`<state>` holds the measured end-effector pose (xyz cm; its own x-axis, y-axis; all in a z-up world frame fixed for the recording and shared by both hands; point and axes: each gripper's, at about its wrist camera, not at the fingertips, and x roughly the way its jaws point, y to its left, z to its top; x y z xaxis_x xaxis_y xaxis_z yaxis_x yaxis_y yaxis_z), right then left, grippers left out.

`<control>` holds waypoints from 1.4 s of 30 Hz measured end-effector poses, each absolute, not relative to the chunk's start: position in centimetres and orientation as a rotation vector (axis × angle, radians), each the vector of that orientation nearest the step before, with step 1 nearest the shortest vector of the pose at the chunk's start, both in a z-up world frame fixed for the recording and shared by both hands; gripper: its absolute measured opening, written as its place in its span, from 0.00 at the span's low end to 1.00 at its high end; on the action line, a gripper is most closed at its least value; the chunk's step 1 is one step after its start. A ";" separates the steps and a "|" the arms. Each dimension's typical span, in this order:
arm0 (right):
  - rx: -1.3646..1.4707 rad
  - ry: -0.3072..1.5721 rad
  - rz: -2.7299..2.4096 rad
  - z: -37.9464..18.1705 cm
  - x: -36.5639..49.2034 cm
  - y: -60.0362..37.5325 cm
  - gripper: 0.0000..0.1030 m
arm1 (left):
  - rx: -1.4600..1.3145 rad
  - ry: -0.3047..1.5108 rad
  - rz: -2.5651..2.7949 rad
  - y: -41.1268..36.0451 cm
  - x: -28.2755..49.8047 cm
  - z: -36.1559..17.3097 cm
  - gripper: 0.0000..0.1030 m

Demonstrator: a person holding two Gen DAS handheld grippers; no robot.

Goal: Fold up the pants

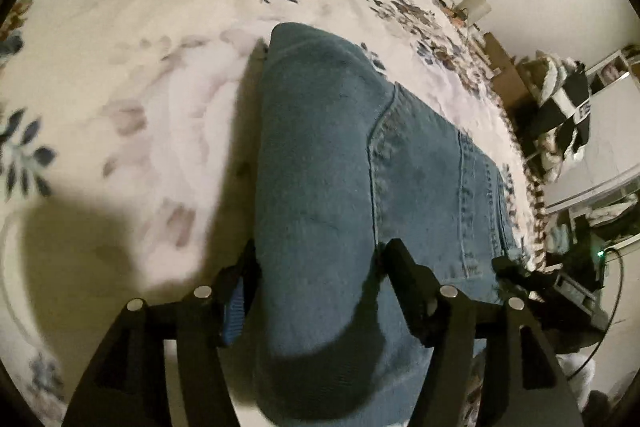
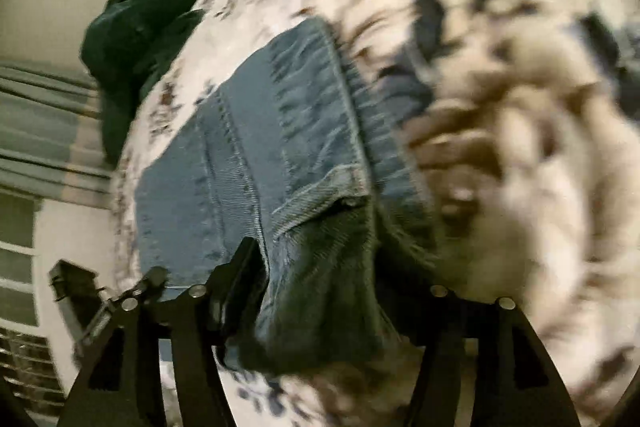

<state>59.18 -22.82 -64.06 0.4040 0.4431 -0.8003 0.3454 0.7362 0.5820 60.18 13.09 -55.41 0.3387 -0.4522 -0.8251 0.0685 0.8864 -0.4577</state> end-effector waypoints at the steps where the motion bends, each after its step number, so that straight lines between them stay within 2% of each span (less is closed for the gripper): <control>1: 0.767 1.195 0.055 -63.7 59.1 -23.0 0.63 | -0.339 1.191 -0.323 12.9 60.0 -54.9 0.60; 3: 0.684 1.213 -0.012 -62.1 59.1 -23.1 0.69 | -0.260 1.204 -0.262 12.4 59.9 -54.0 0.60; 4: 0.637 1.220 -0.037 -61.6 58.6 -23.3 0.77 | -0.212 1.211 -0.227 11.9 59.7 -53.5 0.65; 5: 0.572 1.224 -0.064 -60.5 58.8 -22.8 0.91 | -0.182 1.210 -0.210 11.6 59.4 -53.1 0.69; 7: 0.413 1.209 -0.112 -57.9 58.5 -21.4 1.00 | -0.107 1.181 -0.185 10.8 58.3 -51.4 0.88; 11: 0.220 1.176 -0.181 -53.4 57.0 -18.9 1.00 | -0.027 1.138 -0.144 9.8 56.3 -48.5 0.88; 16: 0.133 1.113 -0.211 -47.7 53.6 -17.5 1.00 | -0.028 1.093 -0.121 8.9 53.9 -44.1 0.88; 34: 0.098 0.854 -0.151 -19.5 34.2 -16.1 1.00 | 0.003 0.860 -0.039 6.3 36.6 -19.4 0.88; 42: 0.074 0.745 -0.116 -7.4 23.1 -15.8 1.00 | -0.015 0.796 -0.033 5.6 28.1 -11.4 0.88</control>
